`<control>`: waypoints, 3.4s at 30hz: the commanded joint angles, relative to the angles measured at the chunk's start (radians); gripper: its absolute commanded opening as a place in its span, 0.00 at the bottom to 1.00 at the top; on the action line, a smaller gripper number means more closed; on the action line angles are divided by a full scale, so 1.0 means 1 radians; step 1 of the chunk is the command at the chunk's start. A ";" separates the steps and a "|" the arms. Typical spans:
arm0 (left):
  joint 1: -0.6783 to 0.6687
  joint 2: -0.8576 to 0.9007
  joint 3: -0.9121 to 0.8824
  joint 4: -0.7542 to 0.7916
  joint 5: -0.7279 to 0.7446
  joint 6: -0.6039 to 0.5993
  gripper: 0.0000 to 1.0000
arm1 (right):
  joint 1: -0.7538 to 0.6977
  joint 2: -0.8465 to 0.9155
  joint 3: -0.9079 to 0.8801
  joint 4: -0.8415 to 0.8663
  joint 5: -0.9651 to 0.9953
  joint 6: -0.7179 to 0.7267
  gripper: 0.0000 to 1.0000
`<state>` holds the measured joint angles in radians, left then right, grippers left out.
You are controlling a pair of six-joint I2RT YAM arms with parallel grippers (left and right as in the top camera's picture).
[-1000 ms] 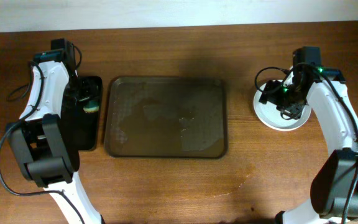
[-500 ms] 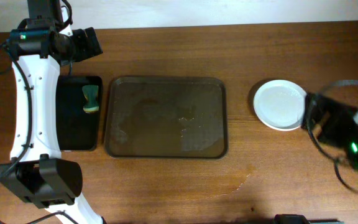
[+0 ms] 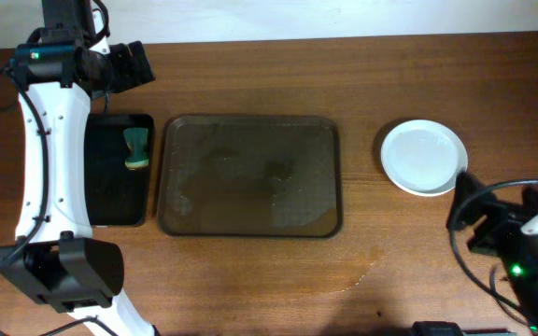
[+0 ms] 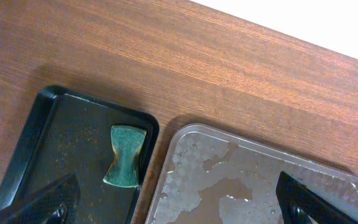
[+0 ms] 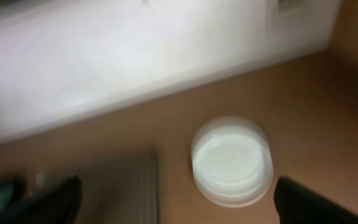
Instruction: Clean dirty plates on tray and stack at the side
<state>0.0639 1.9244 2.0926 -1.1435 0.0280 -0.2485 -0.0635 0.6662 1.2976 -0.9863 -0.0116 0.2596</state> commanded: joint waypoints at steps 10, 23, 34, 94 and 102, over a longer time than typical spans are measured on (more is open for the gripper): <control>0.004 0.007 -0.001 -0.001 0.006 -0.001 0.99 | 0.003 -0.603 -1.062 0.896 -0.050 -0.064 0.98; 0.004 0.007 -0.001 -0.001 0.006 -0.001 0.99 | 0.003 -0.663 -1.292 1.016 -0.029 -0.069 0.98; 0.004 0.007 -0.001 -0.001 0.006 -0.001 0.99 | 0.003 -0.660 -1.292 0.911 -0.040 -0.069 0.98; -0.016 -1.919 -2.084 1.062 -0.005 0.534 0.99 | 0.003 -0.660 -1.292 0.911 -0.040 -0.069 0.98; -0.016 -1.919 -2.084 1.062 -0.005 0.534 0.99 | 0.003 -0.660 -1.292 0.911 -0.040 -0.069 0.98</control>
<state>0.0525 0.0154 0.0139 -0.0799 0.0044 0.2699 -0.0635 0.0120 0.0109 -0.0711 -0.0498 0.2012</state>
